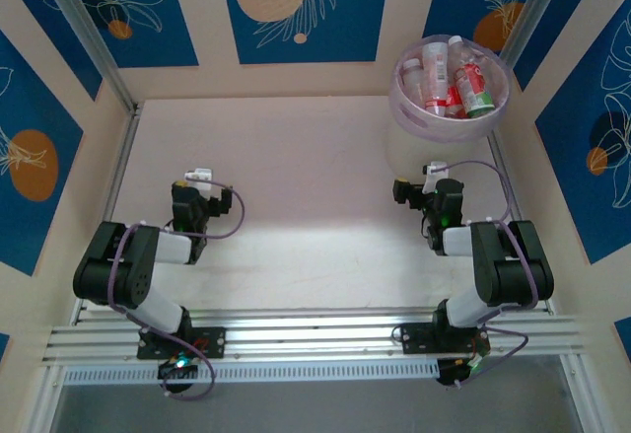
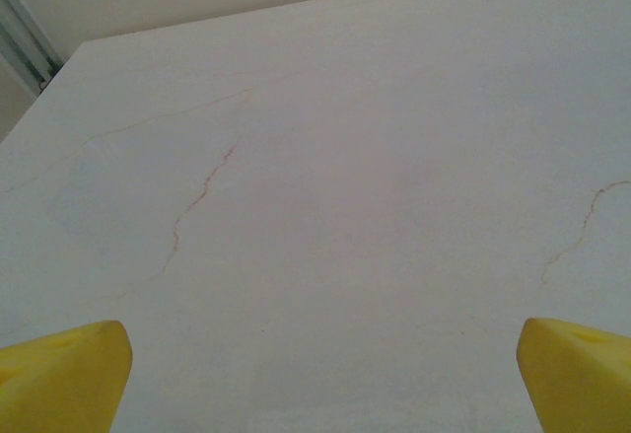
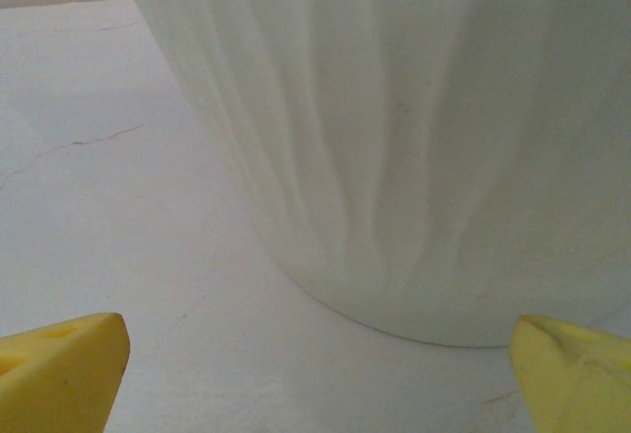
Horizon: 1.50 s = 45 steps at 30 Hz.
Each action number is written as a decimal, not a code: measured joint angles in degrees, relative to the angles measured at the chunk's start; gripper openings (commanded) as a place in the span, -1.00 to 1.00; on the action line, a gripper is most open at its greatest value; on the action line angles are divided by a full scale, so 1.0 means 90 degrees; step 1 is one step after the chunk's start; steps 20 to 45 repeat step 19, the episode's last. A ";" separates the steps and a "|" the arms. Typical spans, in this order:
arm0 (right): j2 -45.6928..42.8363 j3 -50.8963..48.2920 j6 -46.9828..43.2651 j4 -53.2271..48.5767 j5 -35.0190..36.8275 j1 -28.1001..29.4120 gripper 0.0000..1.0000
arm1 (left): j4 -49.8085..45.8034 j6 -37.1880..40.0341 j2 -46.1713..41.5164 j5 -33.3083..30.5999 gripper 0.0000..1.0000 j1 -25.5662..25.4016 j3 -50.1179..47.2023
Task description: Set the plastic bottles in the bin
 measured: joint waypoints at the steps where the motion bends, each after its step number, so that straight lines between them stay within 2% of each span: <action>1: 0.0000 0.0000 0.0000 -0.0005 -0.0007 0.0000 0.98 | 0.0000 -0.0022 0.0000 0.0005 1.00 0.0005 0.0000; 45: 0.0000 0.0012 0.0022 -0.0039 -0.0053 0.0000 0.98 | -0.0002 -0.0066 0.0000 0.0092 1.00 0.0041 0.0000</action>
